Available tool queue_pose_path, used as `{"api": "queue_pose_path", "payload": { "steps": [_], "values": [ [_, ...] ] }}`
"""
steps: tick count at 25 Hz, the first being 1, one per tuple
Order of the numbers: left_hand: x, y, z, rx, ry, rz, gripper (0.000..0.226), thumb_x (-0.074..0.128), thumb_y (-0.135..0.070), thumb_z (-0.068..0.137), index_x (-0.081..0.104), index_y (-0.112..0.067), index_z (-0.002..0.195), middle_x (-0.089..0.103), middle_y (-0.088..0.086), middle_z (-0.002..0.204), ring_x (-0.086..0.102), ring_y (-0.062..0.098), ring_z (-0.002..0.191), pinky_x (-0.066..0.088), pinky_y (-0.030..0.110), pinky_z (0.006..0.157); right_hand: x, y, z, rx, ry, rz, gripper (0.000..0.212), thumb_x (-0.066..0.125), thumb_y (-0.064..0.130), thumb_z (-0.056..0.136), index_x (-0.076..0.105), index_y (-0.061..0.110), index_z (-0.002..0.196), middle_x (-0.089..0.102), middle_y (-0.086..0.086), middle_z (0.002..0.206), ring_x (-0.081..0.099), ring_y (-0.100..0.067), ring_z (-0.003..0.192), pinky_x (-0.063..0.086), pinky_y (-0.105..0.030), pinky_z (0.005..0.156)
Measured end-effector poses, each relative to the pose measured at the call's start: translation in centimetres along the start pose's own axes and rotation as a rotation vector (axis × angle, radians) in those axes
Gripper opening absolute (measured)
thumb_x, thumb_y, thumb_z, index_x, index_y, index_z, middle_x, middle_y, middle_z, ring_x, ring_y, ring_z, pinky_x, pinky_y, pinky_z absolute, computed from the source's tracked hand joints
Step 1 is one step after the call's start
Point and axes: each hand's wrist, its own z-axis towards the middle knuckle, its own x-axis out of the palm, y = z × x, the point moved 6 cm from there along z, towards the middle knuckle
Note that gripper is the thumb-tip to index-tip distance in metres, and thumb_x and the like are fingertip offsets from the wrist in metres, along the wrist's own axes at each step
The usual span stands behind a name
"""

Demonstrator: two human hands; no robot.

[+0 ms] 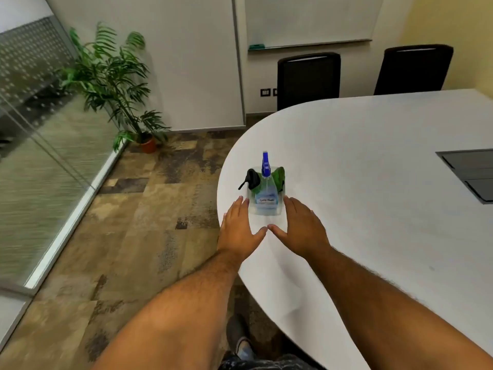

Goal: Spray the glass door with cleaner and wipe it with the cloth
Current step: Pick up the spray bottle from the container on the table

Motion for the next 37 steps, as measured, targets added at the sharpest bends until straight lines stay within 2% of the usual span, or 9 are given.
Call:
{"api": "queue_pose_path", "payload": {
  "steps": [3,7,10,13,17,21,26,32,37],
  "values": [
    [0.4,1.8,5.1,-0.057,0.055,-0.189,0.092,0.077,-0.051,0.094,0.031,-0.02,0.167,0.035,0.003,0.174,0.035,0.024,0.16,0.036,0.042,0.129,-0.1,-0.2,4.5,0.063,0.007,0.089,0.085,0.065,0.068,0.095,0.032,0.03,0.164,0.05,0.0,0.163,0.055,-0.025,0.143,0.052,-0.042,0.111],
    [1.9,3.5,10.5,-0.095,0.173,-0.358,0.077,0.083,-0.041,0.09,0.046,-0.022,0.155,0.055,-0.001,0.153,0.056,0.021,0.138,0.052,0.038,0.111,0.4,0.2,9.9,0.182,0.042,0.251,0.072,0.076,0.052,0.094,0.047,0.027,0.155,0.06,-0.004,0.151,0.062,-0.025,0.132,0.056,-0.042,0.106],
    [3.5,4.8,14.1,-0.161,0.219,-0.56,0.082,0.084,-0.04,0.092,0.042,-0.022,0.161,0.052,-0.012,0.144,0.049,0.006,0.129,0.043,0.027,0.105,2.0,1.3,13.8,0.223,0.083,0.387,0.074,0.083,0.042,0.092,0.048,0.022,0.154,0.062,-0.007,0.147,0.063,-0.028,0.13,0.056,-0.048,0.11],
    [5.1,5.2,16.7,-0.213,0.251,-0.63,0.08,0.083,-0.031,0.095,0.041,-0.019,0.162,0.056,-0.006,0.146,0.049,0.006,0.126,0.043,0.024,0.101,3.5,1.7,16.6,0.261,0.084,0.49,0.07,0.083,0.025,0.094,0.049,0.019,0.155,0.063,-0.011,0.146,0.063,-0.032,0.132,0.055,-0.053,0.111],
    [7.8,6.2,18.6,-0.249,0.336,-0.598,0.063,0.079,-0.02,0.098,0.051,-0.017,0.154,0.064,-0.002,0.141,0.062,0.013,0.119,0.044,0.006,0.079,4.5,0.8,18.7,0.35,0.057,0.516,0.054,0.074,0.023,0.101,0.054,0.013,0.151,0.065,-0.015,0.143,0.065,-0.034,0.128,0.056,-0.052,0.109],
    [9.5,5.8,18.7,-0.257,0.359,-0.547,0.057,0.077,-0.014,0.099,0.054,-0.015,0.151,0.06,0.007,0.147,0.057,0.01,0.116,0.051,0.017,0.09,4.1,-0.1,19.2,0.359,0.09,0.563,0.045,0.068,0.023,0.105,0.057,0.014,0.148,0.07,-0.013,0.139,0.069,-0.032,0.123,0.058,-0.044,0.106],
    [8.9,4.8,18.6,-0.243,0.278,-0.557,0.057,0.08,-0.011,0.095,0.057,-0.014,0.148,0.062,0.007,0.144,0.06,0.011,0.116,0.048,-0.002,0.072,1.6,-0.6,18.0,0.271,0.065,0.583,0.046,0.068,0.024,0.105,0.057,0.016,0.149,0.071,-0.008,0.139,0.068,-0.028,0.124,0.058,-0.042,0.105],
    [5.4,1.1,17.5,-0.255,0.153,-0.69,0.067,0.086,-0.027,0.091,0.055,-0.024,0.15,0.063,-0.011,0.134,0.062,0.011,0.121,0.05,0.012,0.091,-3.9,1.1,17.3,0.1,0.012,0.724,0.042,0.066,0.026,0.106,0.056,0.012,0.144,0.069,-0.01,0.137,0.067,-0.028,0.124,0.057,-0.046,0.109],
    [1.3,-2.0,14.2,-0.26,-0.049,-0.743,0.045,0.088,-0.032,0.089,0.064,-0.034,0.127,0.071,-0.02,0.117,0.071,0.007,0.108,0.059,0.024,0.097,-7.9,2.9,15.2,0.005,0.034,0.917,0.044,0.06,0.027,0.109,0.048,0.016,0.15,0.064,-0.01,0.142,0.063,-0.028,0.128,0.054,-0.051,0.113]
  ]
}}
